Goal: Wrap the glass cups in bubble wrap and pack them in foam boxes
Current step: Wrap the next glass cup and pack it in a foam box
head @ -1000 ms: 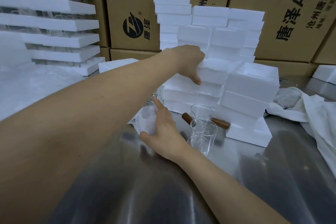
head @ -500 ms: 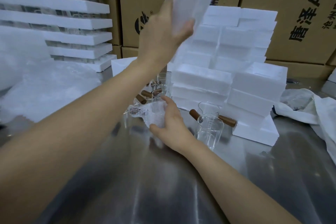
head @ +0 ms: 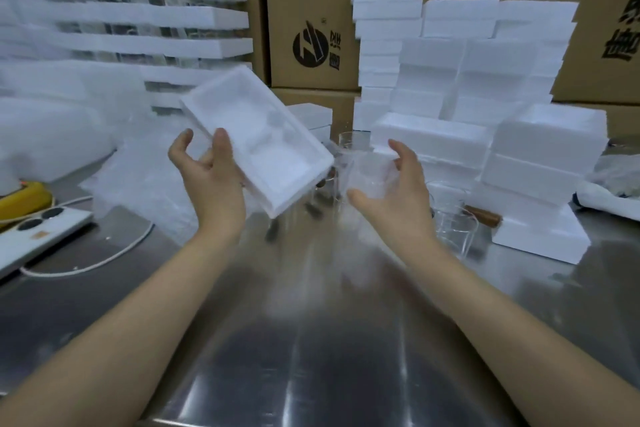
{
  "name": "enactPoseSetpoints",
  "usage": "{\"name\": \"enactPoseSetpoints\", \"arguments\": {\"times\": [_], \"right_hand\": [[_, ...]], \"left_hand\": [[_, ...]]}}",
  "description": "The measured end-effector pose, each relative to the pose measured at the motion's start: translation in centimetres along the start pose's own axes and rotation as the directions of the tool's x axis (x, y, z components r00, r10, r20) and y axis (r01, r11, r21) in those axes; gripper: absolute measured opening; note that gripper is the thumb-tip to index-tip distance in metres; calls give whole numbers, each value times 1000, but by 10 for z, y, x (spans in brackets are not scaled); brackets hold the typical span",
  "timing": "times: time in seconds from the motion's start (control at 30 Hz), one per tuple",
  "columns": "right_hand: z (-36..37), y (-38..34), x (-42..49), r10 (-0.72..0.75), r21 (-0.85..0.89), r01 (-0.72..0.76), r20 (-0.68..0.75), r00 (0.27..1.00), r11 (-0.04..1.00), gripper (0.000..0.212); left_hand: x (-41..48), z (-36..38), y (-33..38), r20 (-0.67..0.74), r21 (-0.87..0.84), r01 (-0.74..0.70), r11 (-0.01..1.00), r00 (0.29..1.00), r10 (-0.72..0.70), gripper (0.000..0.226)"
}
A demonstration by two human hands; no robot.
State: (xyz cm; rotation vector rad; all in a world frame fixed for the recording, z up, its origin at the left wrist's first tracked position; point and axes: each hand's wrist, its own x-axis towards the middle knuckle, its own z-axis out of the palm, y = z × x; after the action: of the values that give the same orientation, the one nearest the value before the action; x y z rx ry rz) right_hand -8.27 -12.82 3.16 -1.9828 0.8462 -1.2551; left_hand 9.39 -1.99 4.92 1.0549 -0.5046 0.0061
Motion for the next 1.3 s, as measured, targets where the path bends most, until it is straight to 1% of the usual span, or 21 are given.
{"name": "enactPoseSetpoints", "arguments": {"times": [0.07,0.1,0.17,0.23,0.3,0.37,0.43,0.53,0.63,0.7,0.8,0.87,0.93,0.97,1.0,1.07,1.13,1.17,1.2,1.27,1.3], "right_hand": [[-6,-6,0,11,65,-4,-109,994,998,92],[-9,-10,-1,14,100,3,-172,985,995,93],[-17,-15,1,5,155,39,-272,962,987,90],[-25,-18,6,22,175,29,-283,959,984,80],[-29,-18,9,77,142,-46,-217,973,989,67],[-30,-17,11,158,95,-146,-128,979,985,59],[-30,-20,11,212,8,-212,-28,977,977,55],[-30,-30,6,204,-245,-169,124,971,955,56],[-22,-41,-7,167,-404,-92,153,974,910,61],[-15,-47,-17,186,-533,-53,200,962,844,64],[-8,-46,-30,256,-740,36,278,926,672,78],[-4,-45,-33,256,-811,88,282,925,578,84],[0,-45,-34,230,-832,131,295,927,540,83],[1,-44,-33,229,-822,146,317,920,550,82],[0,-42,-30,246,-793,139,343,907,594,84],[-6,-39,-24,321,-680,32,386,865,733,95],[-17,-36,-15,357,-566,-87,386,851,820,97],[-22,-35,-9,353,-542,-104,379,855,834,93],[-28,-33,-4,346,-539,-103,371,862,836,88],[-37,-29,3,324,-547,-87,355,877,833,73],[-39,-27,6,298,-536,-76,341,891,841,61]], "left_hand": [[-11,3,-3,160,119,-48,992,987,28,57],[-17,6,-5,250,160,-80,984,967,38,54],[-25,10,-8,386,199,-72,977,923,-10,47],[-28,13,-13,486,261,-31,965,868,-104,44],[-34,13,-20,557,367,-9,930,803,-211,40],[-40,13,-24,580,486,-26,873,758,-300,42],[-42,13,-28,554,592,-64,804,756,-348,49],[-44,14,-32,488,654,-56,754,793,-365,61],[-46,14,-31,454,715,-66,696,801,-390,77],[-49,15,-30,447,750,-101,653,806,-389,79],[-51,15,-31,506,751,-230,619,804,-314,74],[-49,14,-32,567,734,-311,604,769,-294,63],[-47,13,-33,611,717,-365,593,739,-284,51],[-47,12,-33,630,705,-381,598,724,-281,47],[-47,11,-33,647,694,-399,599,711,-277,42],[-46,11,-30,678,680,-461,570,692,-249,30],[-40,10,-27,701,656,-507,559,684,-203,29],[-37,9,-25,720,635,-522,570,666,-193,30],[-33,8,-23,762,597,-560,575,620,-188,32],[-25,4,-15,871,482,-685,547,443,-213,40],[-21,2,-10,900,435,-733,522,364,-239,45]]}}
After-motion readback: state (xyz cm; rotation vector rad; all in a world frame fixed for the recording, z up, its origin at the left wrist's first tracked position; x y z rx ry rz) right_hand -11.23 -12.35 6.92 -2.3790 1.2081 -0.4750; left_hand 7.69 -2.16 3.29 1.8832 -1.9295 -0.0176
